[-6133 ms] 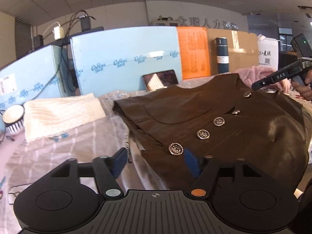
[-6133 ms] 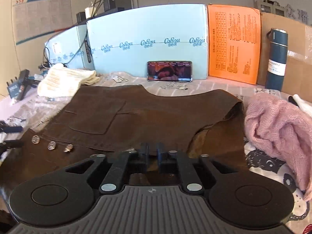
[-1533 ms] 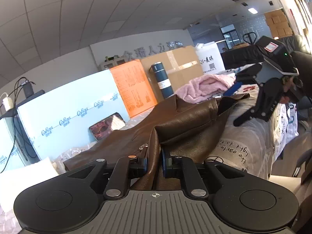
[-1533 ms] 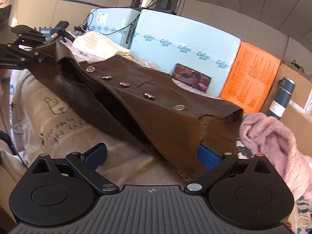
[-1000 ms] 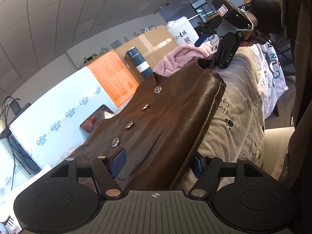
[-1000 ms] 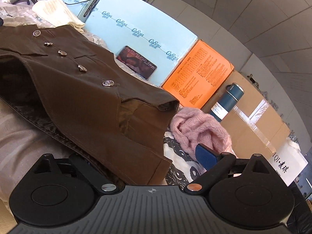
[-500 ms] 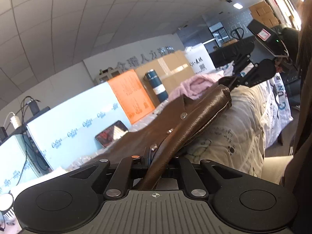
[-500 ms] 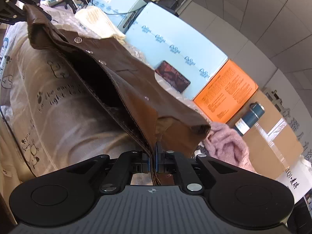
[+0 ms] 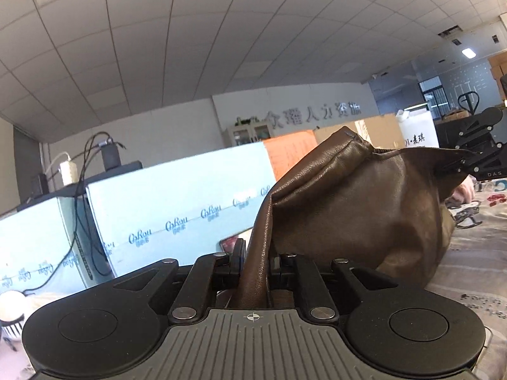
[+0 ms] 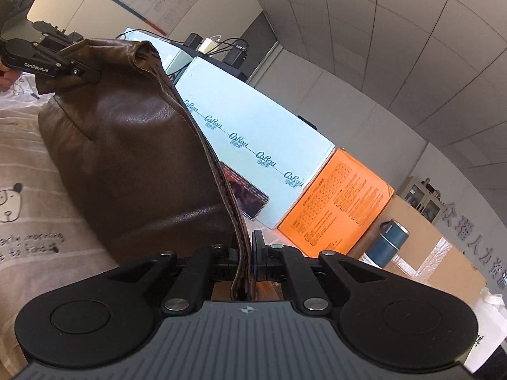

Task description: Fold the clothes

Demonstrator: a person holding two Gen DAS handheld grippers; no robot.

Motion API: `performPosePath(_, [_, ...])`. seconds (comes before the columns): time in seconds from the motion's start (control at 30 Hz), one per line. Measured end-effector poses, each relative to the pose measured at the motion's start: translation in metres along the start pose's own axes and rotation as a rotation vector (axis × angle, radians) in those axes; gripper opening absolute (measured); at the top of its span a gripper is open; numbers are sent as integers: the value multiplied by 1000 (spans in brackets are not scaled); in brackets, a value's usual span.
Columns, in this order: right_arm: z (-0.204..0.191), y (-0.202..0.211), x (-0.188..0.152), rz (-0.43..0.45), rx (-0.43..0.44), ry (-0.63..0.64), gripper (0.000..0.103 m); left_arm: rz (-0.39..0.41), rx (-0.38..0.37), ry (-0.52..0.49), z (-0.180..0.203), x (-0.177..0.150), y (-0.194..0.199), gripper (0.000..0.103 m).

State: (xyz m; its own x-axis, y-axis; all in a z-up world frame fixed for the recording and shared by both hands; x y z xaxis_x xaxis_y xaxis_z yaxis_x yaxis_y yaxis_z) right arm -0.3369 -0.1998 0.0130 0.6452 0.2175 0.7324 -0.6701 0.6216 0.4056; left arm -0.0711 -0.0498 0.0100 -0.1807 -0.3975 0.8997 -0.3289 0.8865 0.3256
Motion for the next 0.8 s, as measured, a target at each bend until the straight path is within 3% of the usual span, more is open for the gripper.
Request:
performPosePath(0.17, [18,-54,4,-65,53,-24,5,-133,-62,25,-20,-1,-58,14])
performPosePath(0.23, [25,-74,2,-94,69,-52,7,-177,-85,52,-29,-6,-79,18])
performPosePath(0.3, [32,-92,-3,-120,77,-95,17,-219,-110,96,-39,-13,-100,28])
performPosePath(0.33, [35,-102,-5,-133,81,-117,29,-239,-123,119,-44,-16,-110,32])
performPosePath(0.37, [39,-108,-8,-135,87,-166,42,-249,-136,166,-51,-20,-117,44])
performPosePath(0.4, [44,-113,-11,-128,97,-232,49,-259,-148,213,-58,-24,-124,57])
performPosePath(0.47, [55,-120,-17,-114,131,-391,70,-277,-173,306,-72,-31,-137,70])
performPosePath(0.53, [62,-126,-22,-113,170,-535,77,-273,-211,397,-84,-36,-139,74])
performPosePath(0.6, [63,-132,-26,-122,183,-608,77,-240,-233,486,-100,-39,-136,80])
performPosePath(0.7, [62,-139,-33,-143,203,-679,77,-185,-226,652,-128,-46,-123,92])
performPosePath(0.8, [71,-145,-43,-158,208,-784,77,-134,-213,817,-154,-57,-109,96])
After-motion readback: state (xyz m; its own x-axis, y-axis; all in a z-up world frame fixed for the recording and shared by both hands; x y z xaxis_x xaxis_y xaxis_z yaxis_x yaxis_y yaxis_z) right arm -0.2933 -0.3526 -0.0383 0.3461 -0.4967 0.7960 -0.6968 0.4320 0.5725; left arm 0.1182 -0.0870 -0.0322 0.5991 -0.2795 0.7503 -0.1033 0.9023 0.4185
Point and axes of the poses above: each gripper's, at about its wrist camera, not at the fingertips, and y roughly against the way its jaws point, z to its right, x to its top, the point moved 9 cm from there along -y, roughly the way its jaws point, and after that the axes turned 14 degrees about -z, right-handed, at the moved point
